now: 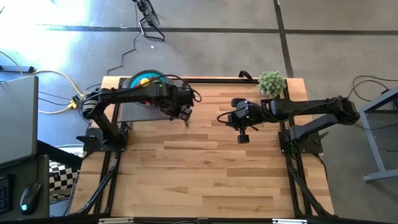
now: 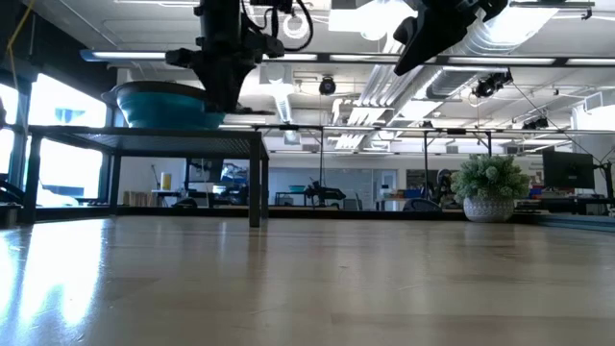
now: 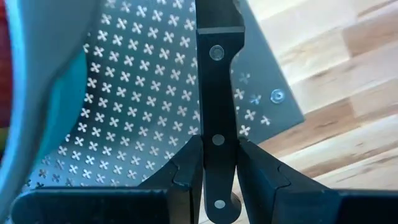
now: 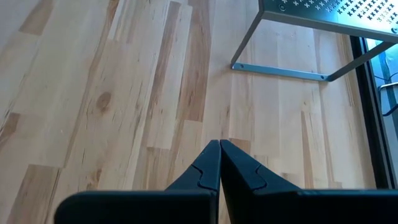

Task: Pick & Place Fruit
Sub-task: Put the black knife on the shelf

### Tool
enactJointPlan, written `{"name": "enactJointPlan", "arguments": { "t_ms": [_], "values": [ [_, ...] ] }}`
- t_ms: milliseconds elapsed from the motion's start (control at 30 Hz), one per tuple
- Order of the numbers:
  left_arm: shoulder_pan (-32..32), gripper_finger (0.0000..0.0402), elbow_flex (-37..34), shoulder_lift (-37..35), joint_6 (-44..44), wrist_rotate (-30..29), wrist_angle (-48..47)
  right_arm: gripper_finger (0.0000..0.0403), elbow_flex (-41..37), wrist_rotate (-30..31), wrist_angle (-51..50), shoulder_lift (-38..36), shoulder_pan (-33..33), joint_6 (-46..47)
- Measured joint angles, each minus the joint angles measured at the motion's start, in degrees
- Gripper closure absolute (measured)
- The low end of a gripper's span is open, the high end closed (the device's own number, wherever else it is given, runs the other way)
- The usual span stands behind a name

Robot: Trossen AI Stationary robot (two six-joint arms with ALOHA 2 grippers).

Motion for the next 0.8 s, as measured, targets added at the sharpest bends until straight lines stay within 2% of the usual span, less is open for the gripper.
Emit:
{"name": "enactJointPlan", "arguments": {
  "t_ms": [300,600,800],
  "values": [
    [0.03,0.0327,0.26,3.68,-0.17,-0.72,-3.02,0.0401,0.00,-0.01,-0.04,0.00,0.00,0.03],
    [-0.01,0.0327,5.78,3.66,0.36,-6.91,-4.31,0.0401,0.00,0.00,0.07,0.00,0.00,0.01],
    [-1.63,0.0327,5.95,3.68,1.79,-9.32,-4.26,0.0401,0.00,-0.01,-0.02,0.00,0.00,-0.01]
  ]
}}
